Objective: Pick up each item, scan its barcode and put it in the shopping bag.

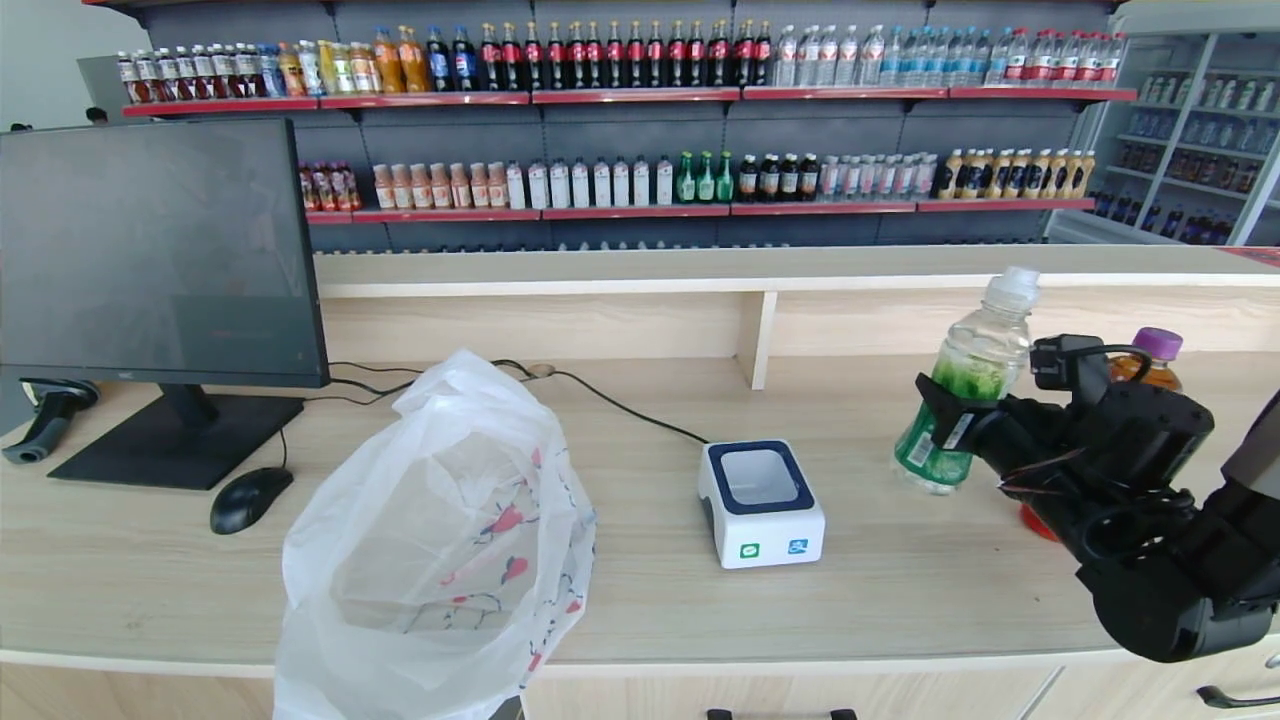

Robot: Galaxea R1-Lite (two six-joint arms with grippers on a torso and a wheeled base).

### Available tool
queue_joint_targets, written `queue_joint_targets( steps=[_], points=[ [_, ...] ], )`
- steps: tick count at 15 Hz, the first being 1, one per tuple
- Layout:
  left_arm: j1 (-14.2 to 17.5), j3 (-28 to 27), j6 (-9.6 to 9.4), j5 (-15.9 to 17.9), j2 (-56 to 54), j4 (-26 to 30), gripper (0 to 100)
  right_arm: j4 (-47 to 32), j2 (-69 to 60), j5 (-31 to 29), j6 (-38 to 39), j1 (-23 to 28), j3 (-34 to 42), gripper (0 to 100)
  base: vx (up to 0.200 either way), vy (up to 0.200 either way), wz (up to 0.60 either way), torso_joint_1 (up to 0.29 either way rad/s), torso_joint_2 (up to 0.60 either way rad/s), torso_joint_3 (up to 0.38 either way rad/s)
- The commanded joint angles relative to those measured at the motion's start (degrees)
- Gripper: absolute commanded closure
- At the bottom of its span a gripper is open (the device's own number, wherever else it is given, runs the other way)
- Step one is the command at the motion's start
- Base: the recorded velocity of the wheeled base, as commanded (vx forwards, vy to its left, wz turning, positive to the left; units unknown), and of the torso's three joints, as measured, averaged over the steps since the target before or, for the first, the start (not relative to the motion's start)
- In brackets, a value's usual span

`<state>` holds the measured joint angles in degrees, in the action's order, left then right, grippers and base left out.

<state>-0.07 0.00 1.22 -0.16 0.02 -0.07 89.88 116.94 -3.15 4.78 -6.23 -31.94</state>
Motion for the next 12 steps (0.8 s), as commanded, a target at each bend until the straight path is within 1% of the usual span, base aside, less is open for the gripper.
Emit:
queue_joint_targets(
  steps=[1, 3, 6, 7, 10, 12],
  points=[
    [0.0, 0.0, 0.01, 0.0, 0.0, 0.0, 0, 0.1, -3.5, 0.0, 0.0, 0.1, 1.7, 100, 0.0, 0.0, 0.0, 0.0, 0.0, 0.0],
    [0.0, 0.0, 0.01, 0.0, 0.0, 0.0, 0, 0.1, -5.8, 0.2, -1.0, 0.0, 3.6, 100, 0.0, 0.0, 0.0, 0.0, 0.0, 0.0],
    [0.1, 0.0, 0.1, 0.0, 0.0, 0.0, 0, 0.1, -9.0, 2.2, -2.3, -0.1, 6.2, 100, 0.0, 0.0, 0.0, 0.0, 0.0, 0.0],
    [0.0, 0.0, 0.01, 0.0, 0.0, 0.0, 0, 0.1, -11.6, 2.3, -2.8, -1.1, 8.6, 100, 0.0, 0.0, 0.0, 0.0, 0.0, 0.0],
    [0.0, 0.0, 0.1, 0.0, 0.0, 0.0, 0, 0.1, -17.6, 2.2, -2.9, -6.1, 14.0, 100, 0.0, 0.0, 0.0, 0.0, 0.0, 0.0],
    [0.0, 0.0, 0.01, 0.0, 0.0, 0.0, 0, 0.1, -21.9, 2.1, -3.0, -7.7, 17.5, 100, 0.0, 0.0, 0.0, 0.0, 0.0, 0.0]
  ],
)
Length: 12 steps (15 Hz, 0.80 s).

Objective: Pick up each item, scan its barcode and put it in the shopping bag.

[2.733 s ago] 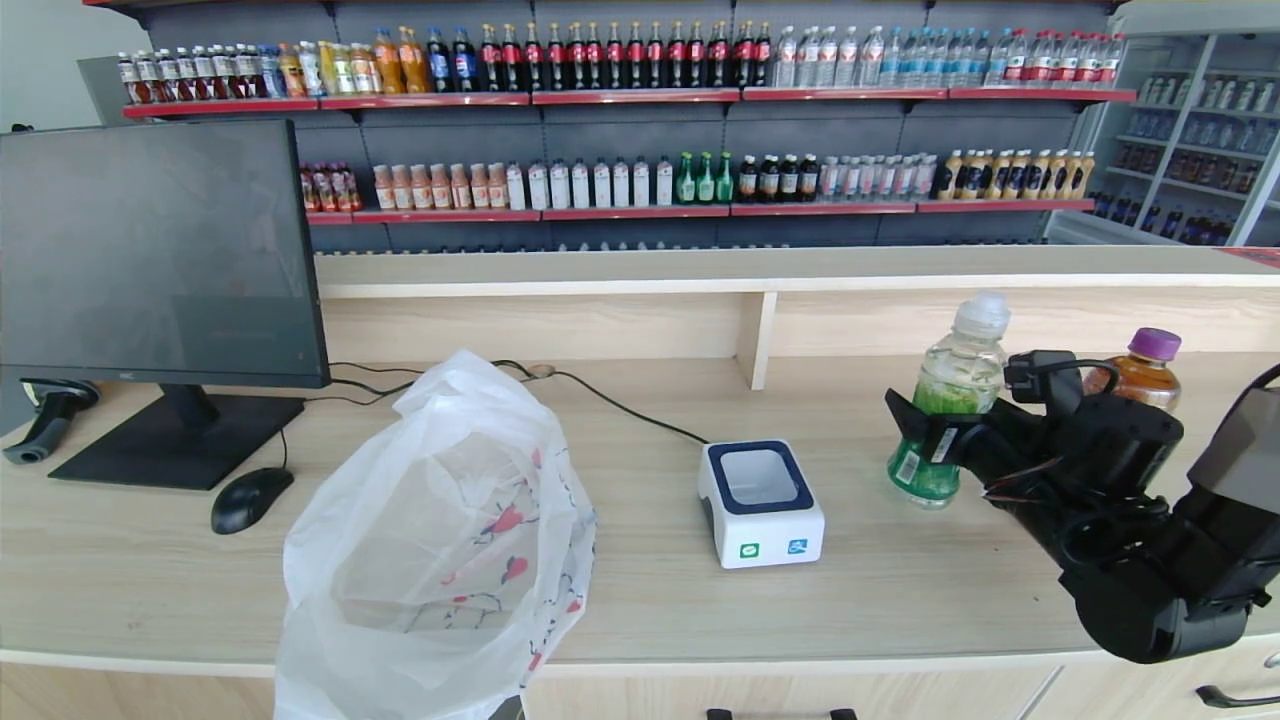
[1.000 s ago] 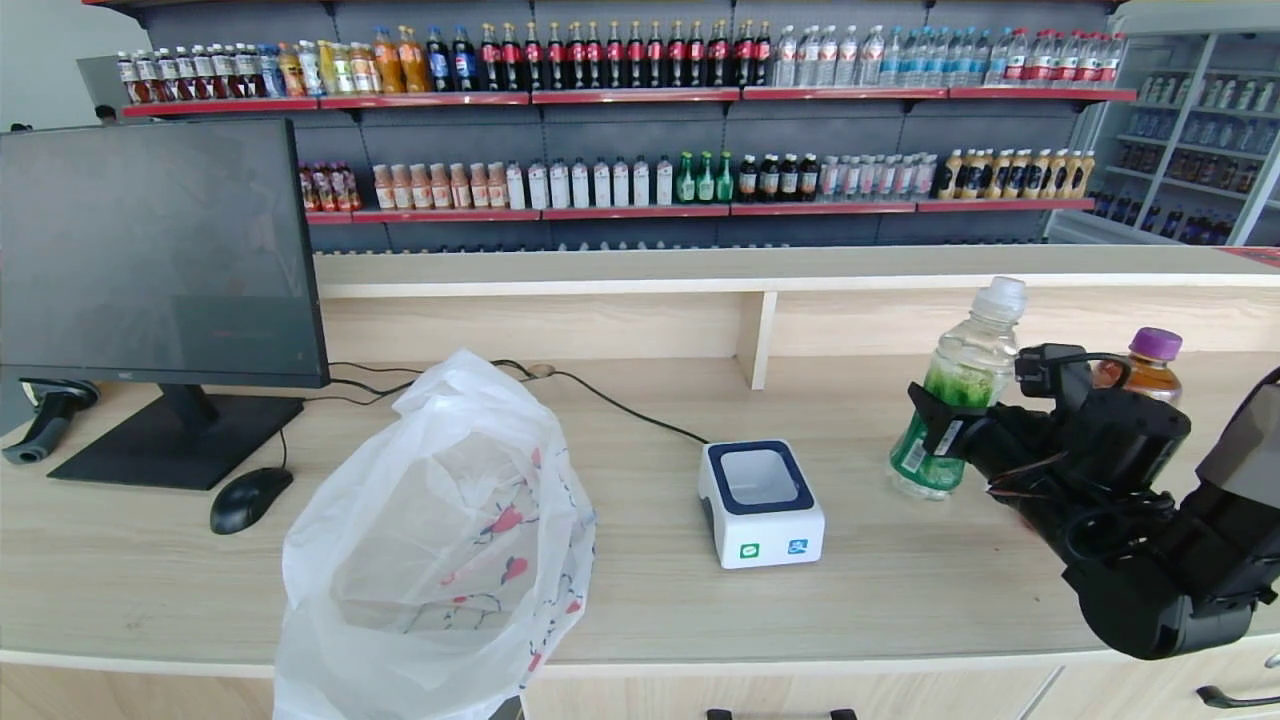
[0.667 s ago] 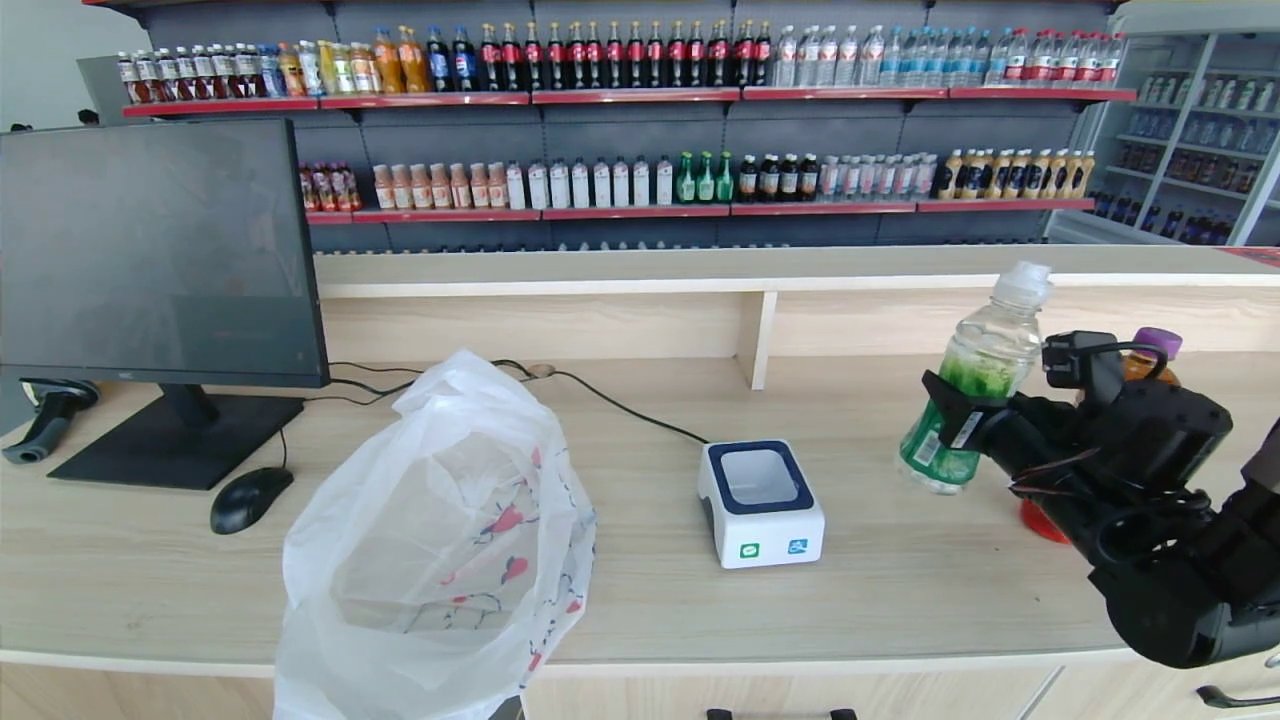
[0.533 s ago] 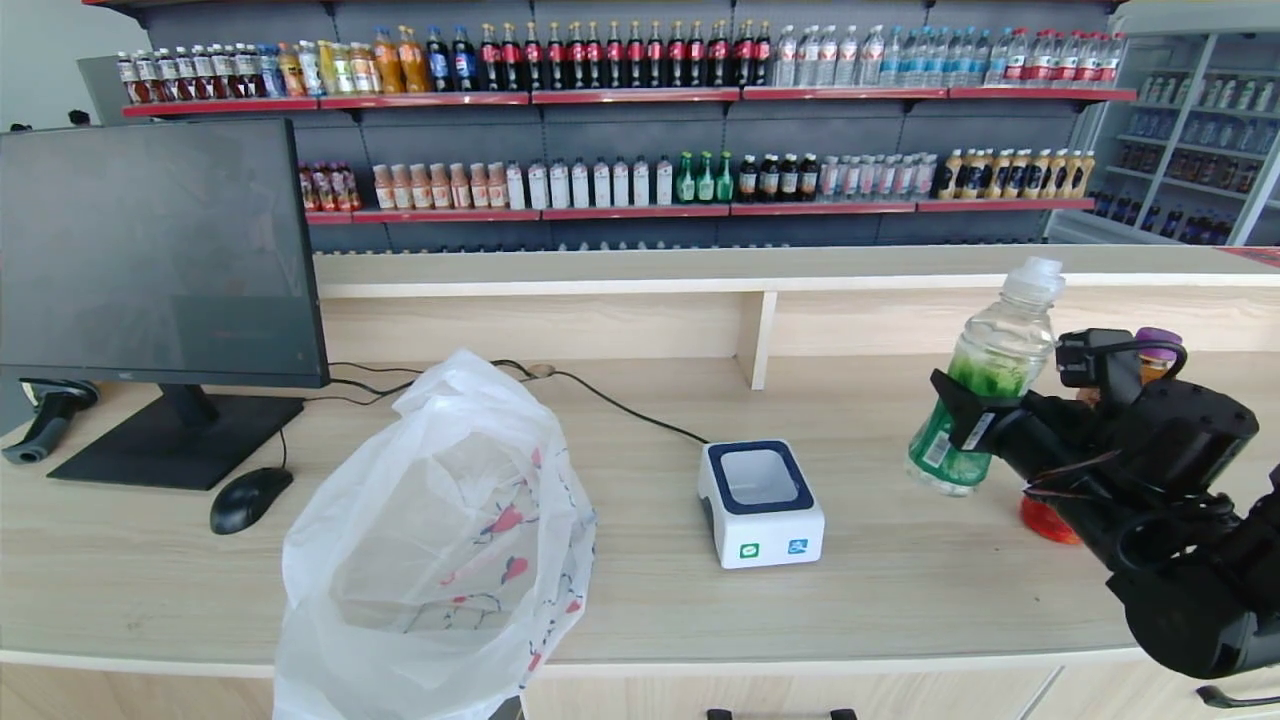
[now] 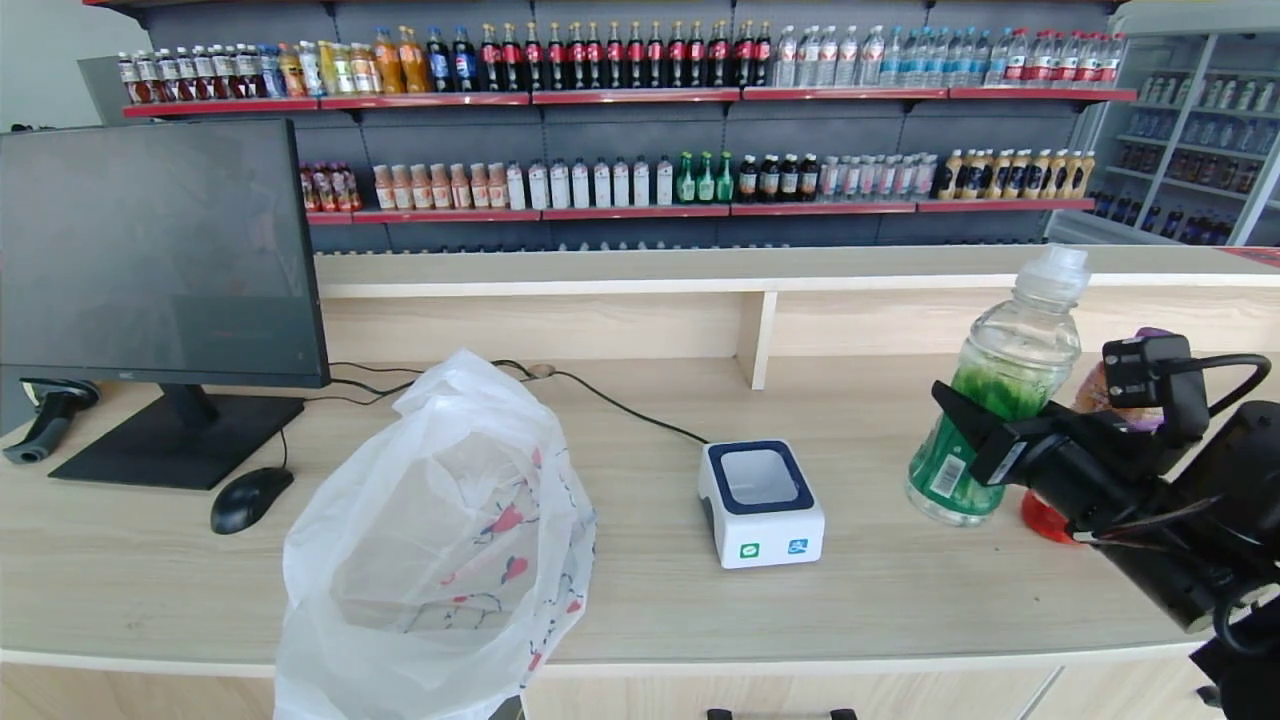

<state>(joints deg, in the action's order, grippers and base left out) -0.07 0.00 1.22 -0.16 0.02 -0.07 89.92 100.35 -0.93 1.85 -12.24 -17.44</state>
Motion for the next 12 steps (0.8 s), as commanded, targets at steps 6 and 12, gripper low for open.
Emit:
queue_joint_targets(
  steps=[6, 12],
  points=[
    [0.0, 0.0, 0.01, 0.0, 0.0, 0.0, 0, 0.1, -18.4, 1.5, -3.5, -14.6, 8.9, 100, 0.0, 0.0, 0.0, 0.0, 0.0, 0.0],
    [0.0, 0.0, 0.01, 0.0, 0.0, 0.0, 0, 0.1, -18.3, 3.7, -2.0, -21.9, 7.1, 100, 0.0, 0.0, 0.0, 0.0, 0.0, 0.0]
  ],
)
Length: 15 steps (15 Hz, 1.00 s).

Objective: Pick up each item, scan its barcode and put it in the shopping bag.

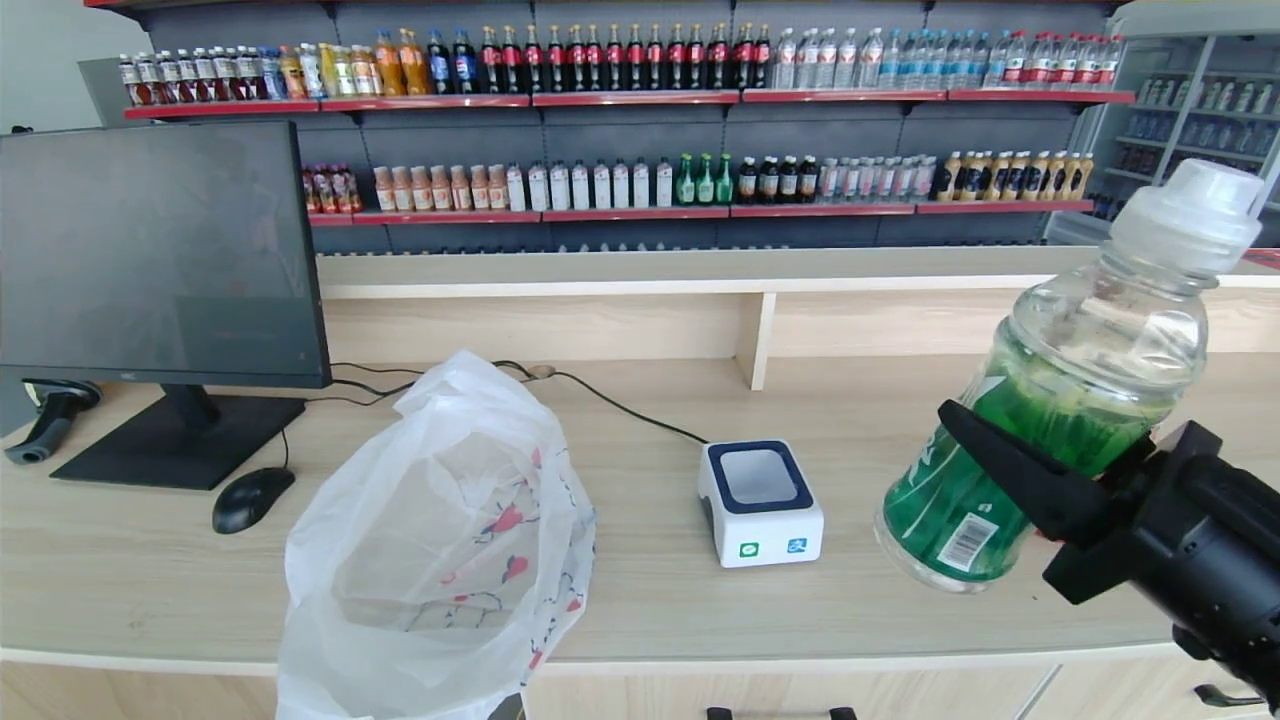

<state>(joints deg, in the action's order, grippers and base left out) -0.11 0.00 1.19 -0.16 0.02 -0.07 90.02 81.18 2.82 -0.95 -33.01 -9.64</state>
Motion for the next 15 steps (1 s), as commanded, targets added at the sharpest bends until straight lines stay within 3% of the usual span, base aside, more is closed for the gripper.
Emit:
queue_joint_targets(
  steps=[1, 4, 7, 15],
  points=[
    [0.0, 0.0, 0.04, 0.0, 0.0, 0.0, 0, 0.0, 1.4, 0.0, 1.7, -1.4, -1.3, 100, 0.0, 0.0, 0.0, 0.0, 0.0, 0.0],
    [0.0, 0.0, 0.04, 0.0, 0.0, 0.0, 0, 0.0, 7.0, -0.2, 10.2, -9.9, -6.6, 100, 0.0, 0.0, 0.0, 0.0, 0.0, 0.0],
    [0.0, 0.0, 0.04, 0.0, 0.0, 0.0, 0, 0.0, 15.0, -0.2, 10.2, -13.8, -14.7, 100, 0.0, 0.0, 0.0, 0.0, 0.0, 0.0],
    [0.0, 0.0, 0.04, 0.0, 0.0, 0.0, 0, 0.0, 21.0, -0.4, 12.8, -14.6, -27.5, 100, 0.0, 0.0, 0.0, 0.0, 0.0, 0.0]
  ],
)
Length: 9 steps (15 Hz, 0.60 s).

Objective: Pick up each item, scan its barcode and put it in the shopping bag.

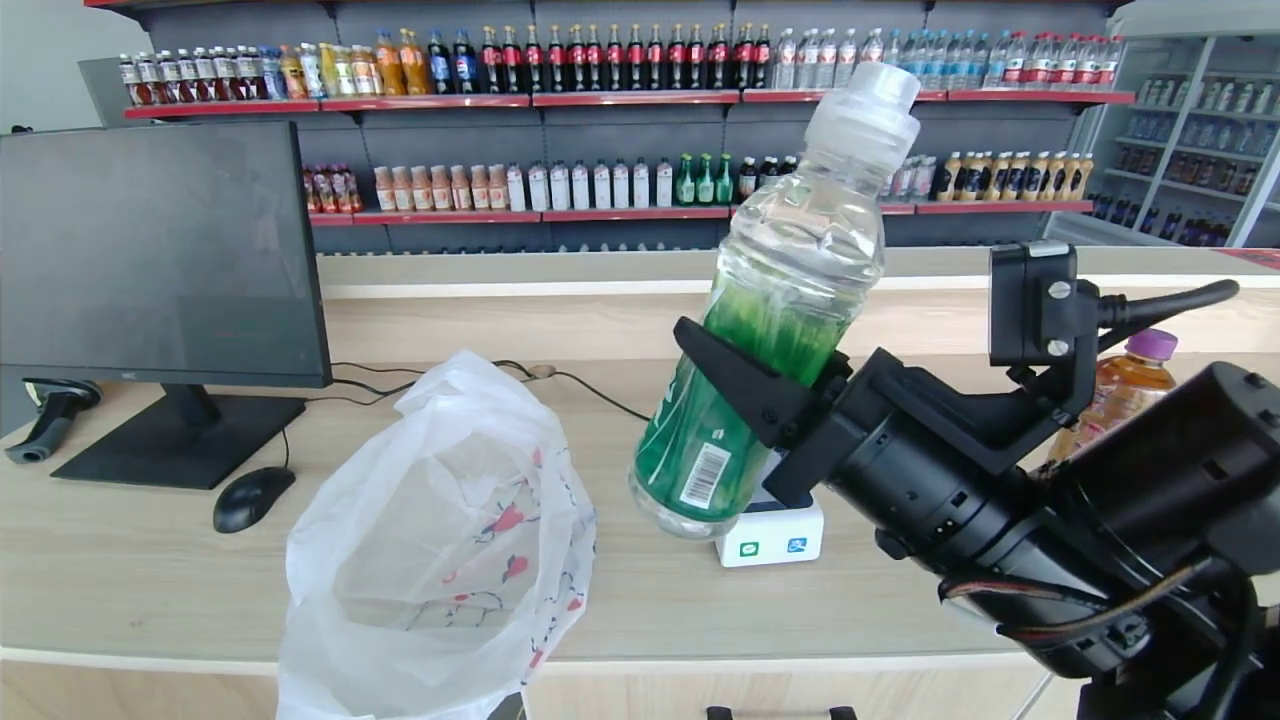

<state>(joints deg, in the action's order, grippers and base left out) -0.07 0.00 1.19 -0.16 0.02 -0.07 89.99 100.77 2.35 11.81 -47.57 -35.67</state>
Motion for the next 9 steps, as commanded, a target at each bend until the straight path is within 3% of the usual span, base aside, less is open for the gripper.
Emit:
queue_joint_targets(
  steps=[1, 9],
  points=[
    [0.0, 0.0, 0.04, 0.0, 0.0, 0.0, 0, 0.0, 1.4, -0.1, 0.4, -0.1, -1.8, 100, 0.0, 0.0, 0.0, 0.0, 0.0, 0.0],
    [0.0, 0.0, 0.04, 0.0, 0.0, 0.0, 0, 0.0, 0.5, -1.8, 2.2, -1.7, -2.0, 100, 0.0, 0.0, 0.0, 0.0, 0.0, 0.0]
  ],
)
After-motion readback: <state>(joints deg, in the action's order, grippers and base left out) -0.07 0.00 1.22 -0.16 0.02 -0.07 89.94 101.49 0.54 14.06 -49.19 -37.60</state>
